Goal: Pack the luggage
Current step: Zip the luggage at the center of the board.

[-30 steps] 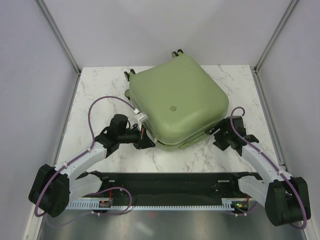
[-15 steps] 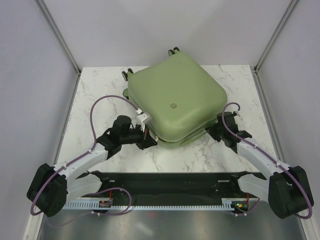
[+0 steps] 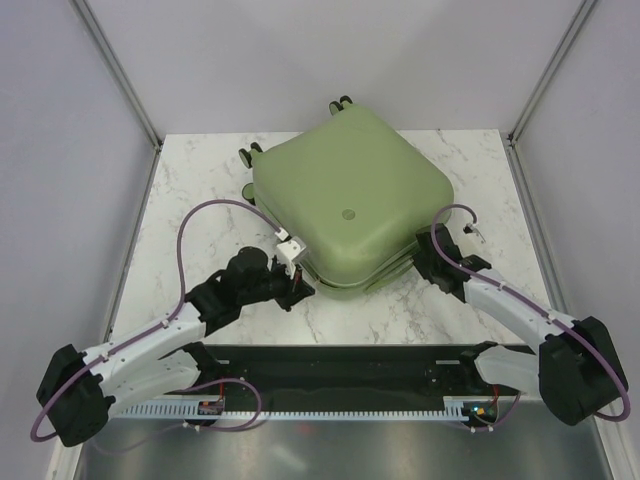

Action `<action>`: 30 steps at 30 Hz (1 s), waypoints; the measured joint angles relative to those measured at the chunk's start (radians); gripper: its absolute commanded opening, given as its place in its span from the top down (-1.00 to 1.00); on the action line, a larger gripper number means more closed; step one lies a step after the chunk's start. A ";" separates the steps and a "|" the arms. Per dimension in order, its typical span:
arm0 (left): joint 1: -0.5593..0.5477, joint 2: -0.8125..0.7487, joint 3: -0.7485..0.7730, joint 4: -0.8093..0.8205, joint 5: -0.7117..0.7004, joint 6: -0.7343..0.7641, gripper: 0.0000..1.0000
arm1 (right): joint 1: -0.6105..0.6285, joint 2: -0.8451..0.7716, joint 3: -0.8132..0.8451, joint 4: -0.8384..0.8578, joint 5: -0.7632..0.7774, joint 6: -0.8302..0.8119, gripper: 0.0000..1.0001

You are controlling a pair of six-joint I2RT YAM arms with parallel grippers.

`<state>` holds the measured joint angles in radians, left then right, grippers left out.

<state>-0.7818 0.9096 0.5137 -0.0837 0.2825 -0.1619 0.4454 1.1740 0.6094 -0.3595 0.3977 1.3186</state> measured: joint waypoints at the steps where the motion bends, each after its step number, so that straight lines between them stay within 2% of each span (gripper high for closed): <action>1: -0.007 0.000 0.000 -0.001 -0.006 0.001 0.95 | 0.005 0.005 0.003 -0.005 0.008 0.009 1.00; 17: -0.185 0.045 0.047 -0.032 -0.091 0.029 0.95 | 0.055 0.072 0.055 -0.048 0.145 0.063 1.00; 22: -0.293 0.048 0.087 0.038 0.034 0.021 0.95 | 0.073 0.071 0.055 -0.044 0.144 0.083 1.00; 26: -0.259 0.057 0.091 0.085 0.034 -0.002 0.95 | 0.102 0.071 0.055 -0.032 0.133 0.120 1.00; 30: -0.179 0.059 0.090 0.107 0.037 -0.020 0.95 | 0.145 0.082 0.055 -0.014 0.130 0.158 1.00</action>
<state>-0.9604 0.9684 0.6041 0.0231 0.3199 -0.1818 0.5907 1.2564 0.6640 -0.3733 0.5274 1.4769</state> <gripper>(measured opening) 0.022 0.048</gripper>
